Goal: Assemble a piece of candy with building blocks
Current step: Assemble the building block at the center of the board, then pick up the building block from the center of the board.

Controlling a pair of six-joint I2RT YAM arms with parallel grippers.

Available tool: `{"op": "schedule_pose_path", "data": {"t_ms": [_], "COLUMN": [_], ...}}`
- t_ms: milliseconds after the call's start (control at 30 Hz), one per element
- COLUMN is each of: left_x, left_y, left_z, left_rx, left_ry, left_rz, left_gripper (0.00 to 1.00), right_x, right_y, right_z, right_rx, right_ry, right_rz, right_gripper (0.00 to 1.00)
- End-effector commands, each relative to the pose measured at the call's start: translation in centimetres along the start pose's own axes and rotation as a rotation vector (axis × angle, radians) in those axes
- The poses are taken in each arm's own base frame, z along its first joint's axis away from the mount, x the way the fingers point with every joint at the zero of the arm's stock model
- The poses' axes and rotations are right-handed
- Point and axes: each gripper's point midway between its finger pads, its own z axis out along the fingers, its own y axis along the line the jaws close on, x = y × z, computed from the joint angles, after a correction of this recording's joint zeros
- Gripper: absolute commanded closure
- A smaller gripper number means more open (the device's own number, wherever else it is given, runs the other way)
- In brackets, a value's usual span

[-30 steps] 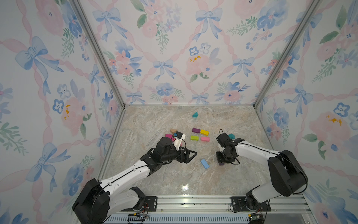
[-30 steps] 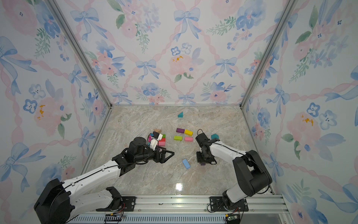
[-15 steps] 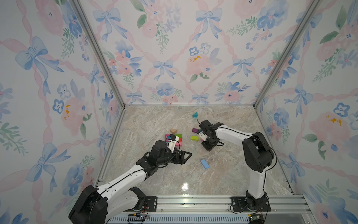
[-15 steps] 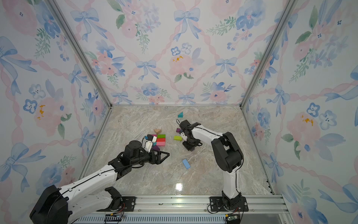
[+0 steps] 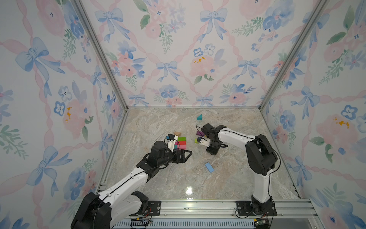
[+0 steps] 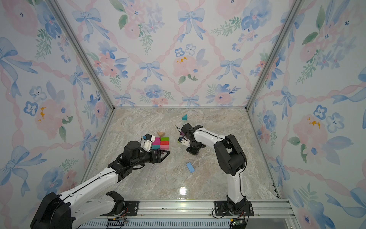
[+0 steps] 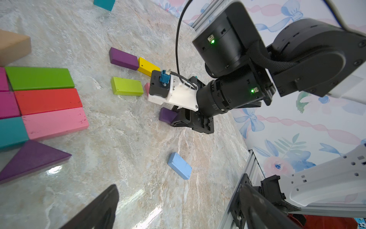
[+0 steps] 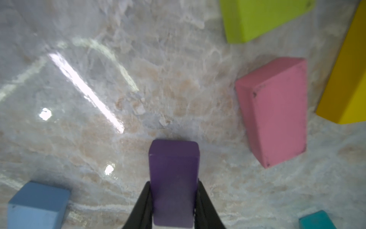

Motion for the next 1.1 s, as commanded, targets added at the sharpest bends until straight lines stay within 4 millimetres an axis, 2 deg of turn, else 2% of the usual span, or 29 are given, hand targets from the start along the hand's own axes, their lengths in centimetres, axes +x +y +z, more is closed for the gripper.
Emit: {"op": "schedule_pose_path", "data": {"t_ms": [0,200,367,467,567,667,767,867,933,1067], "left_x": [-0.7,-0.8,-1.3,-1.3,-1.0,-0.6,0.3,1.4,2.2,3.3], "left_y": [-0.4,-0.3,-0.6,-0.6,-0.2,0.0,2.0,3.1,2.8,1.6], "left_z": [0.0,0.0,-0.1,0.0,0.0,-0.3,-1.2,-1.9,-2.1,-2.2], "left_rx": [0.012,0.006,0.014,0.014,0.003,-0.009,-0.121,-0.182,-0.165,-0.137], "left_ry": [-0.006,-0.010,-0.016,-0.014,-0.007,0.004,0.022,0.051,0.063,0.072], "left_rz": [-0.006,-0.009,-0.004,0.004,0.005,0.028,0.079,0.100,0.095,0.115], "left_gripper": [0.02,0.02,0.02,0.02,0.02,0.02,0.02,0.02,0.02,0.02], "right_x": [-0.3,-1.1,-1.7,-1.8,-2.0,-1.2,-0.1,1.1,1.5,1.9], "right_y": [0.2,-0.5,-1.1,-1.2,-0.6,-0.1,1.6,3.8,5.8,8.4], "right_z": [1.3,1.8,0.6,-1.1,-3.7,-5.7,-6.7,-6.4,-5.9,-4.3], "right_rx": [-0.002,0.008,0.033,0.053,0.057,0.050,-0.017,-0.073,-0.115,-0.176], "right_ry": [0.036,0.047,0.010,-0.035,-0.114,-0.170,-0.189,-0.173,-0.173,-0.178], "right_rz": [-0.098,-0.131,-0.119,-0.095,-0.057,0.037,0.154,0.255,0.306,0.407], "right_gripper": [0.78,0.74,0.55,0.50,0.46,0.42,0.35,0.27,0.22,0.15]}}
